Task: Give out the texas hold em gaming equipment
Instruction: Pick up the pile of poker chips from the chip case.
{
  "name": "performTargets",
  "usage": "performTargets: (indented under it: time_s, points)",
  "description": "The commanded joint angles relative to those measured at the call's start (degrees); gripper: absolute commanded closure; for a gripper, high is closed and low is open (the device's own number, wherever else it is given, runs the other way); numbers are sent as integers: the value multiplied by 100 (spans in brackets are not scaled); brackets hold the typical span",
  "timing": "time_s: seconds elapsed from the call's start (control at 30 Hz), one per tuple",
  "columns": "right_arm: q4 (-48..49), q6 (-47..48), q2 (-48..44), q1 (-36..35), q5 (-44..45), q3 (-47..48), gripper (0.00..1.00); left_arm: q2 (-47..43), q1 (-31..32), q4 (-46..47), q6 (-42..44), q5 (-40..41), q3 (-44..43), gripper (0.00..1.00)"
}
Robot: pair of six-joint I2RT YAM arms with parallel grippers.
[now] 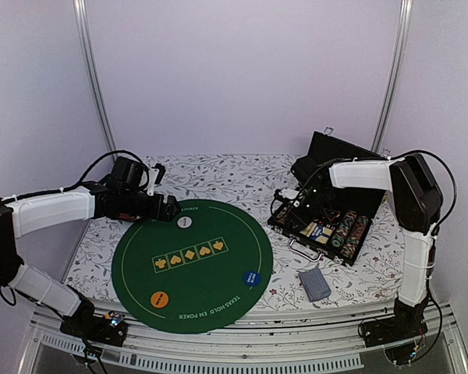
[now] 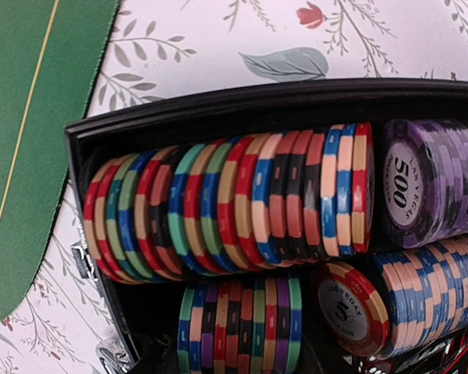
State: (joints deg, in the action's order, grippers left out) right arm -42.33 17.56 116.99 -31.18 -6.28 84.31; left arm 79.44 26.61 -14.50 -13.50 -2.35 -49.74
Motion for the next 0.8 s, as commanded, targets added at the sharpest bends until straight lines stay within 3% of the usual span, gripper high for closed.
performTargets:
  time_s: [0.0, 0.07, 0.2, 0.53, 0.63, 0.77]
  points:
    - [87, -89, 228, -51, -5, 11, 63, 11, -3, -71, 75, -8, -142, 2]
    - [90, -133, 240, -51, -8, 68, 70, -11, 2, -71, 83, -14, -142, 2]
    - [-37, -234, 91, -53, -24, 216, 95, -62, 2, -73, 101, -24, -142, 2]
    - [-690, -1103, -1078, -32, -184, 816, 98, -901, 270, 582, 416, -275, 77, 3]
    - [-714, -1459, -1376, -29, -1253, 1029, 98, -1409, 799, 1169, 943, -146, 297, 5]
    - [-150, -2202, -1650, -217, -2817, 877, 98, -1689, 2019, 1778, 2282, 451, 455, 6]
